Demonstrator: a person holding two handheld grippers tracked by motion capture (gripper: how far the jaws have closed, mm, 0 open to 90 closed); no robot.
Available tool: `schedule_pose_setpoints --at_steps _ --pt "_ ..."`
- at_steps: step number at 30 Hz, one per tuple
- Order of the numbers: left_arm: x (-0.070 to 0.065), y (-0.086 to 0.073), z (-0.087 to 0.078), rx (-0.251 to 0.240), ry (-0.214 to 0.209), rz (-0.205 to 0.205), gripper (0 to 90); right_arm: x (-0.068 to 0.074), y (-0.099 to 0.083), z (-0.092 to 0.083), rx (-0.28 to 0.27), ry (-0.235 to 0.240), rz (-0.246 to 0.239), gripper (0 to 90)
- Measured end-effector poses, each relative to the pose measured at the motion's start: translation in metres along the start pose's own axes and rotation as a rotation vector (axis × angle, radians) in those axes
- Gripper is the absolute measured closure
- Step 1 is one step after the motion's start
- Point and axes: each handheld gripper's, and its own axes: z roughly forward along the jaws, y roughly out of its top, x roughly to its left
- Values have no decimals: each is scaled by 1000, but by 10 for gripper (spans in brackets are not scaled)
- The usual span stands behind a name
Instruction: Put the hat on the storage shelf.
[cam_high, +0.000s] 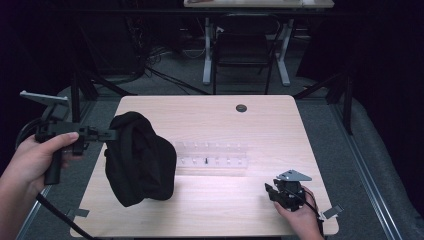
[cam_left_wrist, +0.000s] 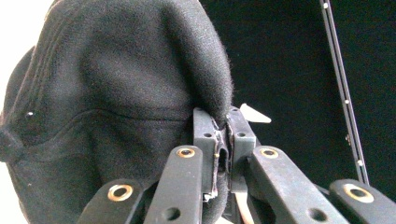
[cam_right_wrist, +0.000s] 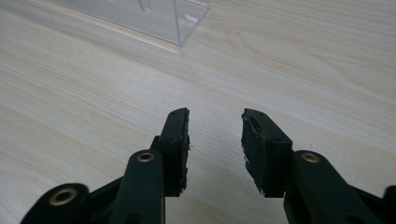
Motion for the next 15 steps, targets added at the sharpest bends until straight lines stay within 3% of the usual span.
schedule_pose_setpoints --at_steps 15 --pt "-14 14 1 -29 -24 19 860 1 0 1 0 1 3 613"
